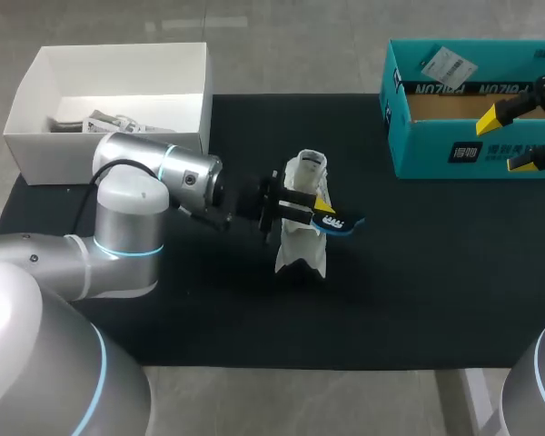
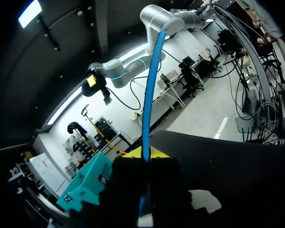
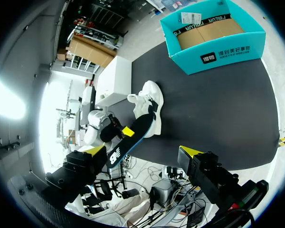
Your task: Take the shoe out of the shoebox, open the shoe tongue, remove and reinsert the insole, then place the shoe into the shoebox
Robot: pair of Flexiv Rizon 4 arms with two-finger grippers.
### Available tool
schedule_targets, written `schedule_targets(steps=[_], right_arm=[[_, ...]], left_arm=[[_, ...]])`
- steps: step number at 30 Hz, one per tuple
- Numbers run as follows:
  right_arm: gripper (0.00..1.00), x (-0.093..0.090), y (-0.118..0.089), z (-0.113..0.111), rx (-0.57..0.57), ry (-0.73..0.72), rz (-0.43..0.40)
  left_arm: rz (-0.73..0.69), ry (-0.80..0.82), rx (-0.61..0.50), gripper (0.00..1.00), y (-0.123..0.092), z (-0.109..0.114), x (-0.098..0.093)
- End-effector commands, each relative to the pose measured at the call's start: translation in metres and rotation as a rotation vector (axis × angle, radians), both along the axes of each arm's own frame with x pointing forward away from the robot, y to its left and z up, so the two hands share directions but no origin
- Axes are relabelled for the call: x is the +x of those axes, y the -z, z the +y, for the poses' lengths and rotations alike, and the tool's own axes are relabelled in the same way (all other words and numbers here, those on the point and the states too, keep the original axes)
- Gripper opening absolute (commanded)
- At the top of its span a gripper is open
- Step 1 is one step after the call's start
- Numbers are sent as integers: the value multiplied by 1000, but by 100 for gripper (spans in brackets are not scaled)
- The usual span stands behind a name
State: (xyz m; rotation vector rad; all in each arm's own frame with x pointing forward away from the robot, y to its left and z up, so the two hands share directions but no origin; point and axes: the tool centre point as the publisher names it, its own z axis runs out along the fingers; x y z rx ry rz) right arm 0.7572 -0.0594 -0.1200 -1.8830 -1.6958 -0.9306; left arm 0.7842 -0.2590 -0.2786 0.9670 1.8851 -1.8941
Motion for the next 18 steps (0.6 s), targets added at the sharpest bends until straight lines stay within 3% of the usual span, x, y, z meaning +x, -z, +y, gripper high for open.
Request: schedule_targets(steps=[1,18], right_arm=[[100,1,0,1,-2,1,2],[100,1,0,1,-2,1,2]], left_arm=[[3,-7,5,0,4,-2,3],[29,-41,13,0,14,2,11]])
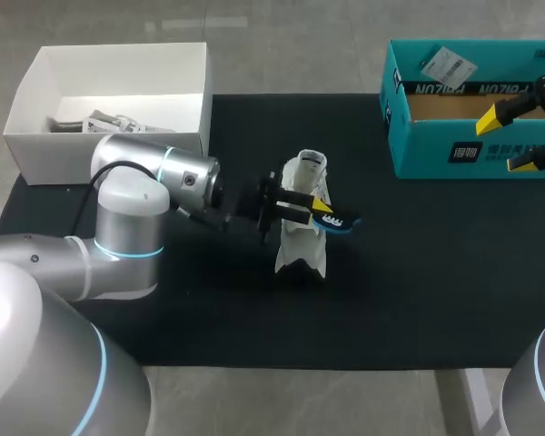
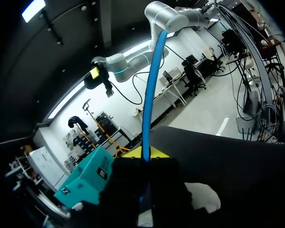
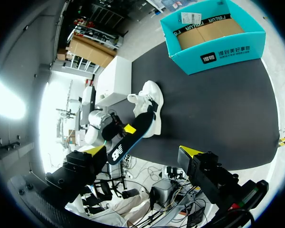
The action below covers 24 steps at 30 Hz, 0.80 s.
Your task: Take the shoe out of the shoebox, open the shoe tongue, remove and reinsert the insole, then place the shoe into the shoebox
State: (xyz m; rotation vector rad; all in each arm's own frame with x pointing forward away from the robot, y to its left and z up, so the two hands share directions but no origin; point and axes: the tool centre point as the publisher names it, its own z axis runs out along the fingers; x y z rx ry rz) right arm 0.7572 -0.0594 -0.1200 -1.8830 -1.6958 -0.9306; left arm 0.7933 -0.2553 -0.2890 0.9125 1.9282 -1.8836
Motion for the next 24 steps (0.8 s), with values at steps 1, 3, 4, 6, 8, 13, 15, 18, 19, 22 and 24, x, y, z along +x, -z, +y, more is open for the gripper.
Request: schedule_targets(steps=[1,3,4,6,8,13,15,18,19,22,24], right_arm=[[100,1,0,1,-2,1,2],[100,1,0,1,-2,1,2],[100,1,0,1,-2,1,2],[100,1,0,1,-2,1,2],[100,1,0,1,-2,1,2],[100,1,0,1,-2,1,2],[100,1,0,1,-2,1,2],[100,1,0,1,-2,1,2],[100,1,0,1,-2,1,2],[100,1,0,1,-2,1,2],[100,1,0,1,-2,1,2]], left_arm=[[-1,-10,-9,0,4,-2,3],[1,-15,-15,0,4,-2,4],[1,-15,-16,0,4,-2,4],[-6,-7,-26,0,0,-2,1],[-11,2,-38,0,-5,0,-4],[-46,20,-72,0,-19,6,-16],[-59,26,-76,0,-24,8,-20],[-79,30,-84,0,-29,10,-24],[-76,33,-87,0,-31,11,-24],[-79,36,-95,0,-33,11,-25],[-79,36,-97,0,-33,11,-24]])
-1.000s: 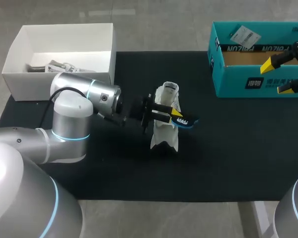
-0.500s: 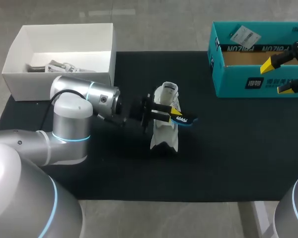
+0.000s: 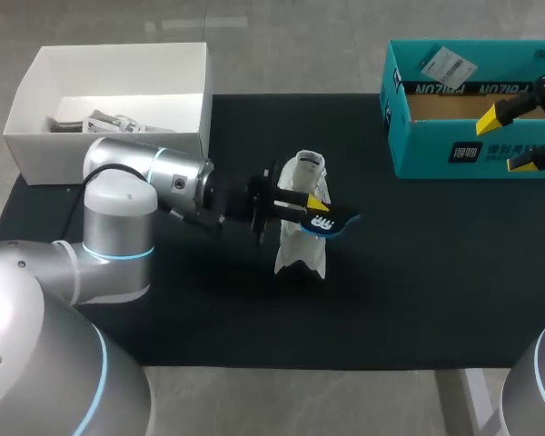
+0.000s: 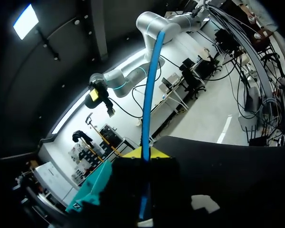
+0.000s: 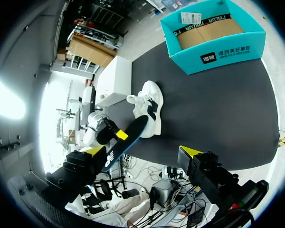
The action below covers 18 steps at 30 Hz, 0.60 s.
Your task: Take the shoe out of the shoebox, open the shoe tongue, remove and reinsert the insole, then place the shoe into the shoebox
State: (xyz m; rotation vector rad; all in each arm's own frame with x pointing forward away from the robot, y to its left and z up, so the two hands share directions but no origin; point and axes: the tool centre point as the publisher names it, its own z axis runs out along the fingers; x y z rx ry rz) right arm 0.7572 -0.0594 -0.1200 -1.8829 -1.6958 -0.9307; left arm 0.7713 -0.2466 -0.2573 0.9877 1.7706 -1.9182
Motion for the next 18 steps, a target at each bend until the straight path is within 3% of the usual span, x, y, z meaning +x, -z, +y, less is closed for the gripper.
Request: schedule_targets(steps=[1,18], right_arm=[[100,1,0,1,-2,1,2],[100,1,0,1,-2,1,2]], left_arm=[[-2,-6,0,0,0,1,-1],[51,-40,23,0,24,-15,19]])
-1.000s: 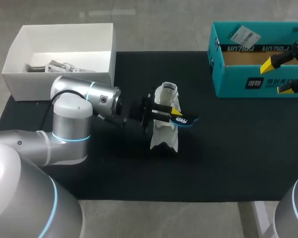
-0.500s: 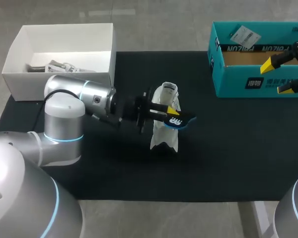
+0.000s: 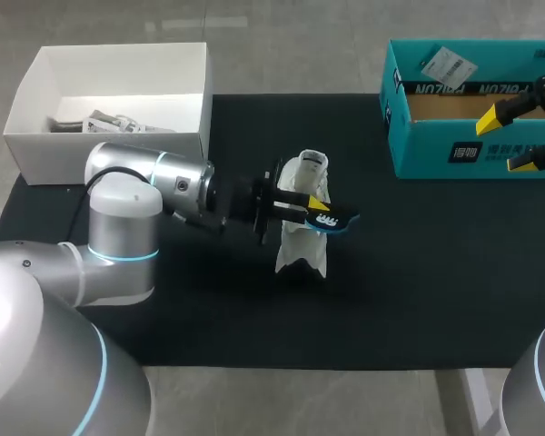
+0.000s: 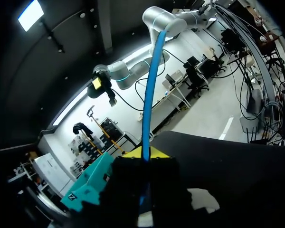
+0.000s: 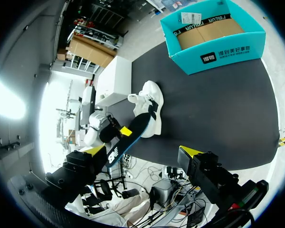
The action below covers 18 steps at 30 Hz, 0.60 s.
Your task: Take the shoe out of the shoebox, open the shoe tongue, remove and reinsert the insole, then place the shoe into the shoebox
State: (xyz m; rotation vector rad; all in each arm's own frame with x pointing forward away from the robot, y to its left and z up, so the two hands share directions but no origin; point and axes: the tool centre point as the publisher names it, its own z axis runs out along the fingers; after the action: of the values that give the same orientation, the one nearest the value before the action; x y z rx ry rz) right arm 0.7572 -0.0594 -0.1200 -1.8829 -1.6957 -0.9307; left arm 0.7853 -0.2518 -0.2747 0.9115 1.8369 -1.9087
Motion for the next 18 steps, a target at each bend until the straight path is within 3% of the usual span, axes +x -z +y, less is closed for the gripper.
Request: schedule_targets(steps=[1,18], right_arm=[[100,1,0,1,-2,1,2],[100,1,0,1,-2,1,2]], left_arm=[[4,4,-6,0,7,-11,6],[40,-7,27,0,22,-18,14]])
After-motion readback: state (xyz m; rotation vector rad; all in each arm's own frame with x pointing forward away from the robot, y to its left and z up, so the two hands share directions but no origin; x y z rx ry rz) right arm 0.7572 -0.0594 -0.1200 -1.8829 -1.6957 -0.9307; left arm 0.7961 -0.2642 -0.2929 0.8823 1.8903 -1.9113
